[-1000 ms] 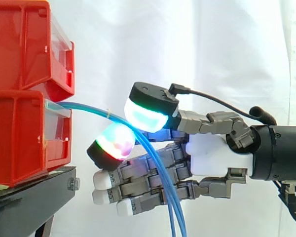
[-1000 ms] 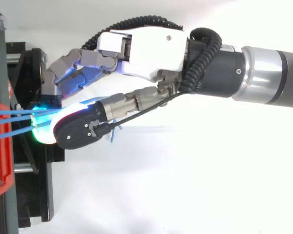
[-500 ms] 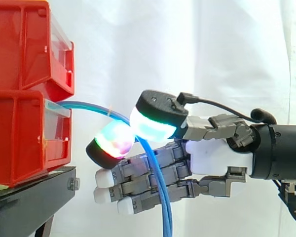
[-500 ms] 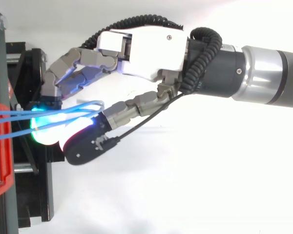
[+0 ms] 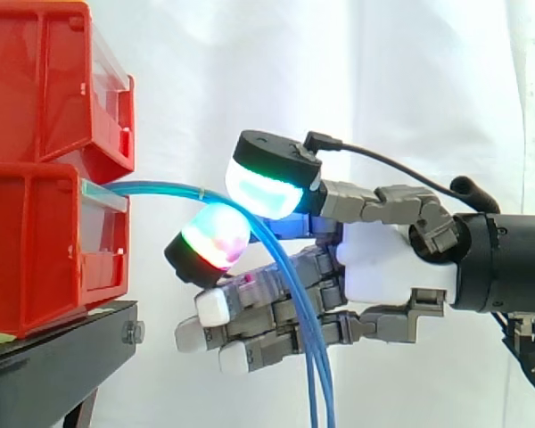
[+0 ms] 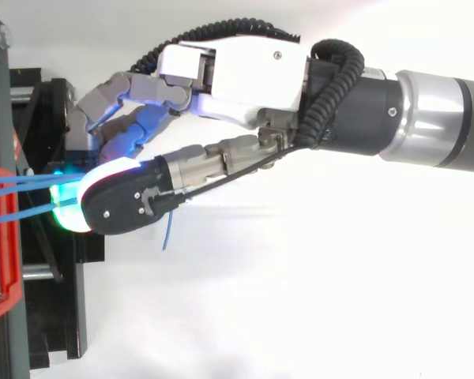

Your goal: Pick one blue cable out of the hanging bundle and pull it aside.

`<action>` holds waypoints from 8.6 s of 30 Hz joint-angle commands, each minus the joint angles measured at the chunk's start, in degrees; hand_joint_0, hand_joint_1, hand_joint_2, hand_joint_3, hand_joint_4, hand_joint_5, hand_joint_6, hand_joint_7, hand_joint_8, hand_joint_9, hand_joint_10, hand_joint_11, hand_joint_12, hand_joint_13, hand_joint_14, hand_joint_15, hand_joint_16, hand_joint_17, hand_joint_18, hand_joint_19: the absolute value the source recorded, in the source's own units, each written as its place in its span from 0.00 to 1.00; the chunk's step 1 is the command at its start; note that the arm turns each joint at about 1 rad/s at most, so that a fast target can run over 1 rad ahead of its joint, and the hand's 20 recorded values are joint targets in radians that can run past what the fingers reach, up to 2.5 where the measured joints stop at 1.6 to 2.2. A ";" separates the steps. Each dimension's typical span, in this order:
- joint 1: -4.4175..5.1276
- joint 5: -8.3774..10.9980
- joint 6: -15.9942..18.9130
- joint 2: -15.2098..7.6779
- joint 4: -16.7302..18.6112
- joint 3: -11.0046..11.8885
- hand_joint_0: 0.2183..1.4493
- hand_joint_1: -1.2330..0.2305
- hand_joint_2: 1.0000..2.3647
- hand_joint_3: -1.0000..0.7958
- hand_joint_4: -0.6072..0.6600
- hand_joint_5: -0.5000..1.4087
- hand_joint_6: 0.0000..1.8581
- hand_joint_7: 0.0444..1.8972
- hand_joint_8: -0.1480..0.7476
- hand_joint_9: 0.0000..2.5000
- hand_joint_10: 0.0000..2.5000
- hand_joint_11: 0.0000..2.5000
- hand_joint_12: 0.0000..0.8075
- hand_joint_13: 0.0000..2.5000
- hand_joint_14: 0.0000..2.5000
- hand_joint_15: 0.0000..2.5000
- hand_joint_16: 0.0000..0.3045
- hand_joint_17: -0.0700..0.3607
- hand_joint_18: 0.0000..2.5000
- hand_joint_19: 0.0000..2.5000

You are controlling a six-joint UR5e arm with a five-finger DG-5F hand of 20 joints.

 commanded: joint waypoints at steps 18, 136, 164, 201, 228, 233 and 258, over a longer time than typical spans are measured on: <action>0.02 -0.11 -1.15 0.57 -0.02 0.05 0.27 0.32 0.00 0.28 0.48 0.19 0.51 0.38 0.41 0.32 0.01 0.16 0.28 0.24 0.01 0.13 0.13 0.36 0.21 0.17; -1.13 0.15 -3.43 3.03 -7.06 -0.04 0.29 0.40 0.01 0.44 0.55 0.17 0.49 0.39 0.43 0.34 0.01 0.22 0.30 0.27 0.01 0.17 0.13 0.38 0.24 0.21; -1.92 0.33 -3.17 3.12 -8.64 -0.04 0.32 0.42 0.01 0.49 0.61 0.19 0.43 0.37 0.46 0.36 0.01 0.22 0.35 0.26 0.01 0.16 0.16 0.42 0.25 0.21; -1.83 0.42 -3.34 3.73 -10.22 0.14 0.32 0.33 0.01 0.47 0.51 0.17 0.51 0.37 0.41 0.45 0.01 0.48 0.31 0.30 0.01 0.20 0.14 0.38 0.25 0.21; -2.09 0.15 -3.26 3.73 -11.27 0.22 0.27 0.22 0.00 0.28 0.51 0.19 0.50 0.37 0.41 0.44 0.01 0.39 0.29 0.30 0.01 0.19 0.13 0.38 0.27 0.20; -2.18 0.15 -3.26 4.17 -11.36 0.14 0.28 0.36 0.00 0.28 0.51 0.19 0.49 0.39 0.40 0.44 0.01 0.38 0.29 0.30 0.01 0.19 0.13 0.37 0.26 0.21; -2.36 -0.02 -3.43 5.23 -14.26 0.14 0.48 0.21 0.00 0.30 0.26 0.19 0.52 0.55 0.36 0.43 0.01 0.36 0.26 0.30 0.01 0.18 0.12 0.35 0.26 0.18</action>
